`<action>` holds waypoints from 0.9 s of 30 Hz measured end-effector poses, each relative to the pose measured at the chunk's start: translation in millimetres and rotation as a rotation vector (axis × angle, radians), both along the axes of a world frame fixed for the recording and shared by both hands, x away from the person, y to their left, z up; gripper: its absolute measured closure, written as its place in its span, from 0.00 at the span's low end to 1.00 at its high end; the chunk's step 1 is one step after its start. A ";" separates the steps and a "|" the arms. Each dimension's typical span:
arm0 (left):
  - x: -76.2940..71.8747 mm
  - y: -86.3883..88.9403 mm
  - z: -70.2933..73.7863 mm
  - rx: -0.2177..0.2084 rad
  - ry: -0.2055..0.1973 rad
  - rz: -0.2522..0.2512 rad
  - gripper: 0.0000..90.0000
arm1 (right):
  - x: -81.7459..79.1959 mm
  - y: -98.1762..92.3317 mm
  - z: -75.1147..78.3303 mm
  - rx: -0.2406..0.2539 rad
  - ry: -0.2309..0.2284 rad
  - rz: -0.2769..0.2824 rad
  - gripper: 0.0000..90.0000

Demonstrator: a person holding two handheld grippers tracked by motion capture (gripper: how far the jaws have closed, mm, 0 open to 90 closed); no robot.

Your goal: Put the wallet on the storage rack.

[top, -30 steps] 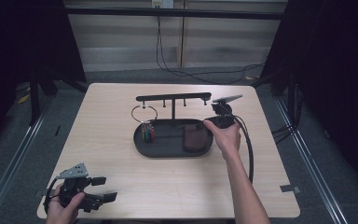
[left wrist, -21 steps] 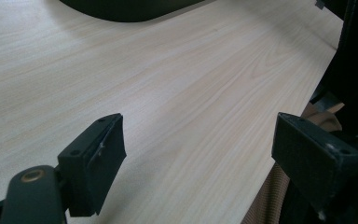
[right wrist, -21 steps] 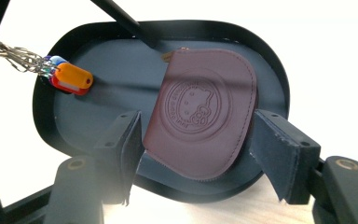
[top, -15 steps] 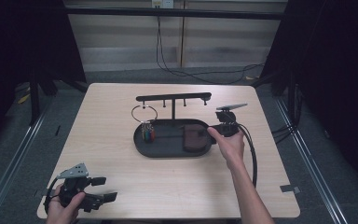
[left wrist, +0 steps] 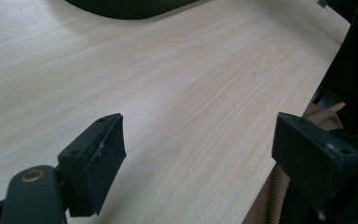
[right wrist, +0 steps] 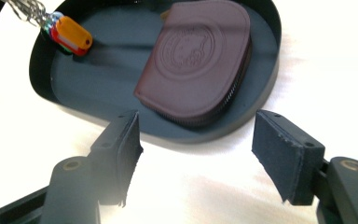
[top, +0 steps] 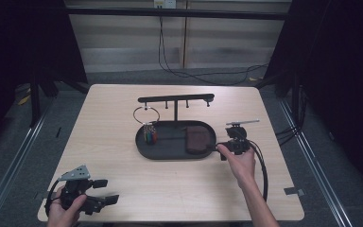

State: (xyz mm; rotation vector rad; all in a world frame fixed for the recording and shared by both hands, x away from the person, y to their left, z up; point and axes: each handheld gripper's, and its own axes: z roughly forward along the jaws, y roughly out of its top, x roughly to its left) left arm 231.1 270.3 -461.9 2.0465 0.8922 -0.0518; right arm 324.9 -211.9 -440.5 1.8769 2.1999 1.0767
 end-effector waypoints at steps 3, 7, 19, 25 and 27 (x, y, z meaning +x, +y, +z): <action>0.5 0.1 -0.5 0.001 0.001 0.004 0.19 | -10.2 -4.8 -5.3 -0.005 -0.009 0.001 0.36; 0.3 -0.6 -0.6 0.002 0.005 0.004 0.19 | -21.6 -14.2 -14.2 -0.006 -0.002 -0.009 0.36; 0.3 -0.8 -0.7 0.002 0.006 0.008 0.19 | -72.0 -41.4 -26.5 -0.019 -0.026 -0.027 0.36; 1.1 -0.8 -0.9 0.001 0.009 0.009 0.19 | -92.1 -50.3 -37.9 -0.037 -0.044 -0.039 0.34; 0.7 -1.0 -0.3 -0.001 0.008 0.002 0.19 | -93.5 -52.3 -38.2 -0.052 -0.070 -0.046 0.33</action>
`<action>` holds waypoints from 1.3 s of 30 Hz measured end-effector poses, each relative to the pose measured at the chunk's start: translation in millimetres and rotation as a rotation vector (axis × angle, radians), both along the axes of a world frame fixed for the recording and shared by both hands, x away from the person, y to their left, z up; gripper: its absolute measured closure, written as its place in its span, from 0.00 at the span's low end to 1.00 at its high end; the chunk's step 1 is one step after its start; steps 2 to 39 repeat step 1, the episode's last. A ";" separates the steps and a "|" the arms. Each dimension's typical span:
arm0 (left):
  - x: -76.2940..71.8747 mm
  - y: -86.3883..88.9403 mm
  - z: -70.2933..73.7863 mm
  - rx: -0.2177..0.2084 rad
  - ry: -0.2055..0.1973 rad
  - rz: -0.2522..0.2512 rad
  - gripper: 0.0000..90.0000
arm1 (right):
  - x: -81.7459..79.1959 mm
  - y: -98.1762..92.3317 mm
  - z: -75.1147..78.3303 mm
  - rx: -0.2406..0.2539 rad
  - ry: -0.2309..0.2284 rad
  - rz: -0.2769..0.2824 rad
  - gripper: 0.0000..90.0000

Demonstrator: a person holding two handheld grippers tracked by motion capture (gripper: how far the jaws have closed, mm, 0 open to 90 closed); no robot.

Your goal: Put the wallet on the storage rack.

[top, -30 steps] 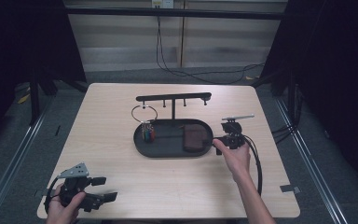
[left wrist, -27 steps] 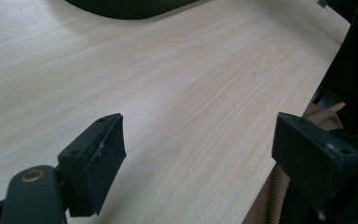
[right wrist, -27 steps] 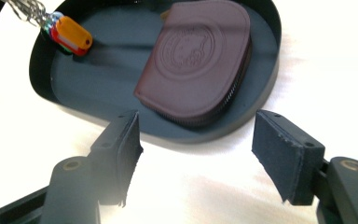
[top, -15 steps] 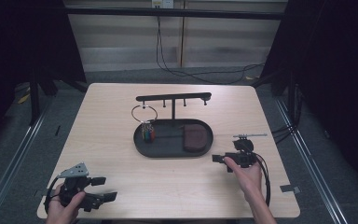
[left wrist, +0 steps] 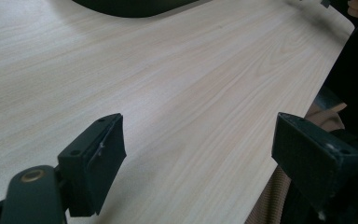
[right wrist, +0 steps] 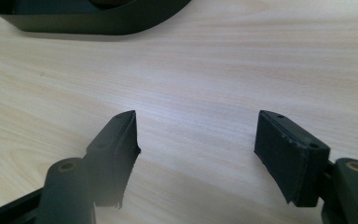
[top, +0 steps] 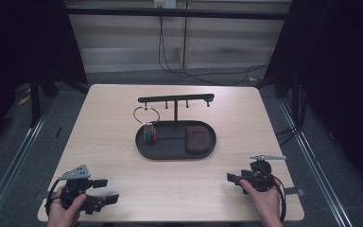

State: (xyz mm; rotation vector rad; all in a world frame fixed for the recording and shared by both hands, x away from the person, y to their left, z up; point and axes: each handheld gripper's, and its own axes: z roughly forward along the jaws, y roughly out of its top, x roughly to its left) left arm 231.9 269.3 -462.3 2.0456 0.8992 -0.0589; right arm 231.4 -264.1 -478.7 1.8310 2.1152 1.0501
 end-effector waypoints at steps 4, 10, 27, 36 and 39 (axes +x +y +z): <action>-0.1 0.5 0.4 0.003 -0.006 -0.001 0.19 | -0.1 -0.4 0.4 -0.010 -0.007 -0.006 0.32; -0.1 0.5 0.4 0.003 -0.006 -0.001 0.19 | -0.1 -0.4 0.4 -0.010 -0.007 -0.006 0.32; -0.1 0.5 0.4 0.003 -0.006 -0.001 0.19 | -0.1 -0.4 0.4 -0.010 -0.007 -0.006 0.32; -0.1 0.5 0.4 0.003 -0.006 -0.001 0.19 | -0.1 -0.4 0.4 -0.010 -0.007 -0.006 0.32; -0.1 0.5 0.4 0.003 -0.006 -0.001 0.19 | -0.1 -0.4 0.4 -0.010 -0.007 -0.006 0.32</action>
